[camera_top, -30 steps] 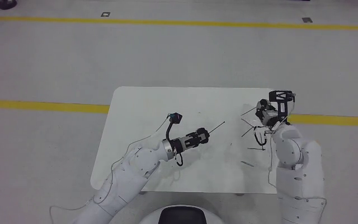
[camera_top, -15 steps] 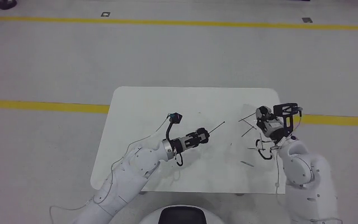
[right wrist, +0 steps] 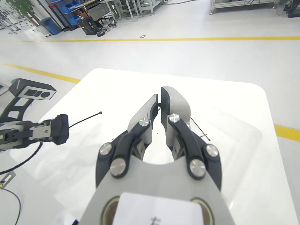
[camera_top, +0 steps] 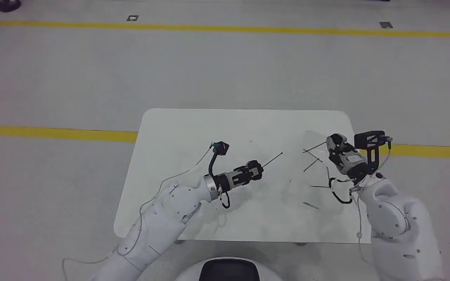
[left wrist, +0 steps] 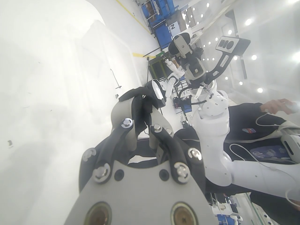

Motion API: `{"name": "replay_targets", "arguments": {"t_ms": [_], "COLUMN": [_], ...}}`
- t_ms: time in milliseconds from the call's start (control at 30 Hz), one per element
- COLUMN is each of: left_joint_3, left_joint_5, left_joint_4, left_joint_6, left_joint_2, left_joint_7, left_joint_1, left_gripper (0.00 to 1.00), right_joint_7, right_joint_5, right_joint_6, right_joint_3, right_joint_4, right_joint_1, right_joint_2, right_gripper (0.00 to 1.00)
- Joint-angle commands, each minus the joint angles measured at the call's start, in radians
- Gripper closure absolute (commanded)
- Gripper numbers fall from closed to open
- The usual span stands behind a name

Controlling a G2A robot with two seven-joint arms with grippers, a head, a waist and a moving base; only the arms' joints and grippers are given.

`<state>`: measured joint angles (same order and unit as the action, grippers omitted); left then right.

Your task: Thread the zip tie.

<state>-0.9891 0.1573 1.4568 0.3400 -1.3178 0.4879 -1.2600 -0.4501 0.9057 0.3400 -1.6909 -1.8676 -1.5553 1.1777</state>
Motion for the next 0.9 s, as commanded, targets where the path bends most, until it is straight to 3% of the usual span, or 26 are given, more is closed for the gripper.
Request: {"name": "replay_targets", "arguments": {"t_ms": [0,300,433,633,733,867], "left_joint_3": [0.000,0.000,0.008,0.027,0.027,0.032], "left_joint_5": [0.000,-0.005,-0.016,0.027,0.021,0.039], "left_joint_4": [0.000,0.001,0.001,0.021,0.027,0.040], "left_joint_6": [0.000,-0.004,-0.049,-0.168,-0.191,-0.209], "left_joint_2": [0.000,0.000,-0.003,-0.007,-0.008,-0.006], "left_joint_7": [0.000,-0.008,-0.050,-0.142,-0.165,-0.180], "left_joint_1": [0.000,-0.002,0.006,0.004,-0.001,-0.008], "left_gripper": [1.00,1.00,1.00,1.00,1.00,1.00], "right_joint_7": [0.000,0.000,0.078,0.294,0.375,0.419], "right_joint_5": [0.000,0.000,0.002,0.082,0.116,0.151], "right_joint_6": [0.000,0.000,0.000,0.000,0.000,0.000], "right_joint_3": [0.000,0.000,0.022,0.060,0.077,0.109], "right_joint_4": [0.000,0.000,-0.027,-0.090,-0.088,-0.068], "right_joint_1": [0.000,0.000,-0.018,-0.079,-0.099,-0.080], "right_joint_2": [0.000,0.000,-0.002,-0.028,-0.048,-0.075], "right_gripper": [1.00,1.00,1.00,1.00,1.00,1.00]}}
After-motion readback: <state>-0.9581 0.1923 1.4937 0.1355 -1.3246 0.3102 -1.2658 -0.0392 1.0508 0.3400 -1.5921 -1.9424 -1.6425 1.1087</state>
